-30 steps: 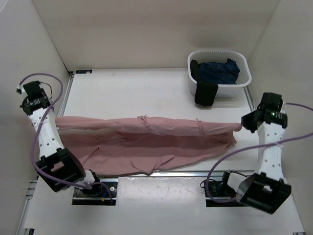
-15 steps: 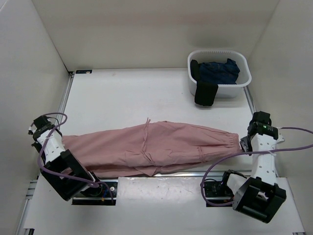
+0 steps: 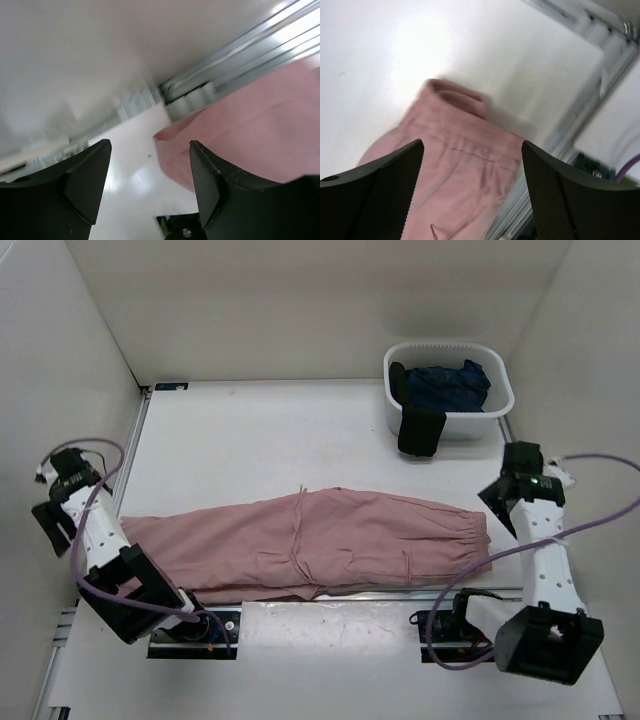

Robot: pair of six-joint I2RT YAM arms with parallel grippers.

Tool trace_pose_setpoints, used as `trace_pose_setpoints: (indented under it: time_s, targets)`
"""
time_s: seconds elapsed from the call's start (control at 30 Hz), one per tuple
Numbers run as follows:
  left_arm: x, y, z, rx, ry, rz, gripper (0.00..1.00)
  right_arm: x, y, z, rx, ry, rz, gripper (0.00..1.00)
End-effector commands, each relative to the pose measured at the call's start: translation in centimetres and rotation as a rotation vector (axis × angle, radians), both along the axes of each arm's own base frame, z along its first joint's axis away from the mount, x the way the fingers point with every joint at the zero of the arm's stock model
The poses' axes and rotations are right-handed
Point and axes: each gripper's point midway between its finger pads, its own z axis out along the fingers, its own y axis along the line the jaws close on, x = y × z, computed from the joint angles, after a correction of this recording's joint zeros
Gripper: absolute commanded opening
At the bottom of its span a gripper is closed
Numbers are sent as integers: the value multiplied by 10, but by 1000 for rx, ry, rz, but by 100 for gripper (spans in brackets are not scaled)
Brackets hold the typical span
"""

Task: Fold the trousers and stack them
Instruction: Fold the trousers

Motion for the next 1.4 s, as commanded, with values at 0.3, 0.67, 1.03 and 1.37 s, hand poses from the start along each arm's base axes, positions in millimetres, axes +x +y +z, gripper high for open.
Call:
trace_pose_setpoints:
  time_s: [0.3,0.67,1.03,1.37]
  targets:
    - [5,-86,-86,-249,280,-324,69,0,121,-89,238,163,343,17]
    - [128,-114,-101,-177,216,-597,59,71,64,-115,235,45,152,0]
    - [195,-135,-99,-152,239,-687,59,146,59,-25,247,-104,425,60]
    - [169,-138,-67,-160,206,-694,71,59,46,-47,343,-95,253,99]
